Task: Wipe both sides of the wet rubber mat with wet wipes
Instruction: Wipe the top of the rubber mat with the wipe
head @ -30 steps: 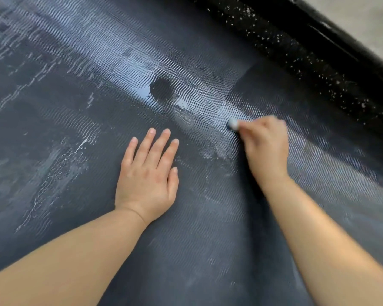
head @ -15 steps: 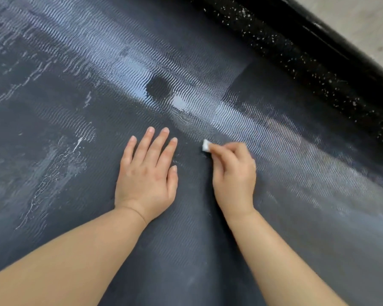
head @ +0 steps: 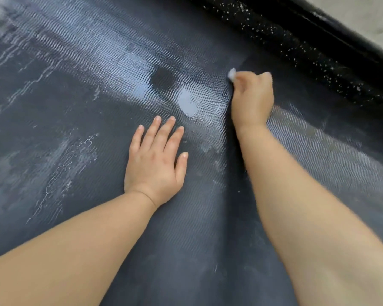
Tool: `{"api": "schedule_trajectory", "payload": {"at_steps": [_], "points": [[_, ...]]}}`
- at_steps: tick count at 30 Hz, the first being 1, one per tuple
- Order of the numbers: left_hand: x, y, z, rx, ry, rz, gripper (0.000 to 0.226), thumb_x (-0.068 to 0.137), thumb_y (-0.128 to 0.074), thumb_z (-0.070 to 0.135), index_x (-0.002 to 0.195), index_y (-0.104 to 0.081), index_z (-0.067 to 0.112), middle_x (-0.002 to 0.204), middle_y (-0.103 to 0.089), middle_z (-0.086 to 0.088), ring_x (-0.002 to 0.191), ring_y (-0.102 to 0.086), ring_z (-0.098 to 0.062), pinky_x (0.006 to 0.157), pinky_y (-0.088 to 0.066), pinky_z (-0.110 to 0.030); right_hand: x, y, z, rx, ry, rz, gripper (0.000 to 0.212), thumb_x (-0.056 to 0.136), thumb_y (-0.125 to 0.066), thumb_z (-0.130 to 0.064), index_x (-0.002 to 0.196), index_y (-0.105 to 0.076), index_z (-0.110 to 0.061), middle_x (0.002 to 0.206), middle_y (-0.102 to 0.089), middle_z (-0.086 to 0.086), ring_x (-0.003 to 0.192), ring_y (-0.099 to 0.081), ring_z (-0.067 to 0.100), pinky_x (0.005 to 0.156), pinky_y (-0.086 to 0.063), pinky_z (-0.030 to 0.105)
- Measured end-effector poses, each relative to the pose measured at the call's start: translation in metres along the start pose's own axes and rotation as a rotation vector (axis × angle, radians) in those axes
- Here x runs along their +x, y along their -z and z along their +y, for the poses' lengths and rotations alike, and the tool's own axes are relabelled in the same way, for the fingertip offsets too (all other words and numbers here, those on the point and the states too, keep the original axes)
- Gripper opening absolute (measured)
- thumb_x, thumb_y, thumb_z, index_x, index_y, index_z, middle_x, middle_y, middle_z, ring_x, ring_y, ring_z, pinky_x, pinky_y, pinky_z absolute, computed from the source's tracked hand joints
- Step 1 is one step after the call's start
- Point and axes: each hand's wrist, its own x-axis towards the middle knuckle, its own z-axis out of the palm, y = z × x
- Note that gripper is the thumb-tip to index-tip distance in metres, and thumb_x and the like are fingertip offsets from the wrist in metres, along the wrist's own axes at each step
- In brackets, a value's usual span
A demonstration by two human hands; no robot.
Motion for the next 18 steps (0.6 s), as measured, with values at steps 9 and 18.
{"api": "schedule_trajectory", "payload": {"at_steps": [9,18], "points": [[0.002,0.005,-0.008,-0.12,0.02,0.005,0.056,0.088,-0.032,0.04,0.135,-0.05,0.013,0.146,-0.042,-0.001,0.14,-0.029,-0.022,0.115,-0.008,-0.034,-0.158,0.032,-0.016,0.179,0.235,-0.079,0.013,0.084,-0.065,-0.016,0.093,-0.074,-0.017,0.073,-0.054,0.007,0.066,-0.056,0.027,0.062,-0.044,0.039],[0.079,0.015,-0.049,0.147,0.083,-0.032,0.053,0.096,-0.039,0.037,0.145,-0.033,0.017,0.154,-0.025,-0.004,0.143,-0.013,-0.025,0.113,-0.006,-0.041,-0.151,0.03,-0.015,0.286,0.1,0.012,0.01,0.082,-0.069,-0.011,0.09,-0.074,-0.013,0.076,-0.057,0.006,0.068,-0.054,0.025,0.066,-0.043,0.026]]}}
